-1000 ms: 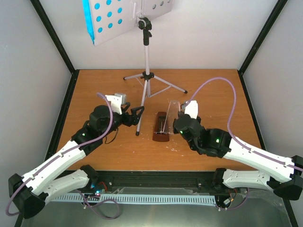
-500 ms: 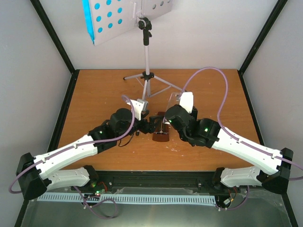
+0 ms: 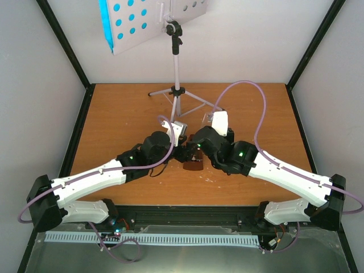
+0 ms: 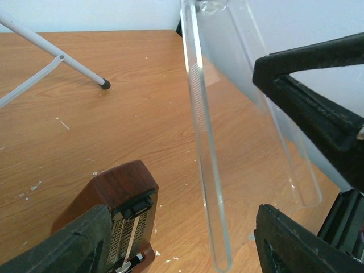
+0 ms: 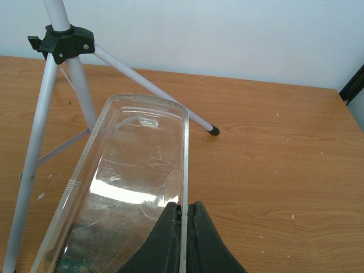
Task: Pack up the instrument practice props
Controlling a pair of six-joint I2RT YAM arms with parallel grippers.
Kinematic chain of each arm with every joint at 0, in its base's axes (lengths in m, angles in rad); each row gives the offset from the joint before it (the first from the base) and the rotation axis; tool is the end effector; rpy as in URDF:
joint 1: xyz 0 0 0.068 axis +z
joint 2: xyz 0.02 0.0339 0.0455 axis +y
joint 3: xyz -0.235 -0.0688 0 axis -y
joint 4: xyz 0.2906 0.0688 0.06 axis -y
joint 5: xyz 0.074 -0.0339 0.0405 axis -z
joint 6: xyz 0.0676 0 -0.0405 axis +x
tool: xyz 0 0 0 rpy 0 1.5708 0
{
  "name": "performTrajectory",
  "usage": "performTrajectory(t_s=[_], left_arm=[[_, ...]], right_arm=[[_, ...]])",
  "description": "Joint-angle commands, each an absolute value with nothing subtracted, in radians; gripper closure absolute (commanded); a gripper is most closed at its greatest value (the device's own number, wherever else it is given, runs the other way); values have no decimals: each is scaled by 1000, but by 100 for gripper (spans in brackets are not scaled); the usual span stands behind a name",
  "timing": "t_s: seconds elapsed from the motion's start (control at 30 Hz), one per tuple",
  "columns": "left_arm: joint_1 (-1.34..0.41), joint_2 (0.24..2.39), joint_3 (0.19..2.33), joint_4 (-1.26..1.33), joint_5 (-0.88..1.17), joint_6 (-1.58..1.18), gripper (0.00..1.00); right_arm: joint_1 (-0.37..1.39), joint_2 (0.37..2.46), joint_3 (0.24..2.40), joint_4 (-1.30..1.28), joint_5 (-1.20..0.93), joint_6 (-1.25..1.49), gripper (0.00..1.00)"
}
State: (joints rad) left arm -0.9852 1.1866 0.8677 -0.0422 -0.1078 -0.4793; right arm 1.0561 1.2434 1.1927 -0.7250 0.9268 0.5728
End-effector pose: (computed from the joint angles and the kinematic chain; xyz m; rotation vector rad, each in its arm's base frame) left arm 0.2044 -0.2950 0.2473 0.4346 1.9836 -0.8564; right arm 0.2043 0.2515 0.3010 -0.0698 2.0042 -0.0736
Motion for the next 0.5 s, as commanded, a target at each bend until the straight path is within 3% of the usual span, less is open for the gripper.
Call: performTrajectory(t_s=[0.0,0.27,0.47], left_arm=[[-999,1170,893,23,-98,-471,30],[-999,1245,949,-52,-98,-456,38],[-1000,1246,947,-66,-129,-474,58]], right_arm=[[1056,1260,1225,-712,960,592,97],[1055,1265,1221,-679,941,584,97],[1055,1262,1219,-682,951,588,97]])
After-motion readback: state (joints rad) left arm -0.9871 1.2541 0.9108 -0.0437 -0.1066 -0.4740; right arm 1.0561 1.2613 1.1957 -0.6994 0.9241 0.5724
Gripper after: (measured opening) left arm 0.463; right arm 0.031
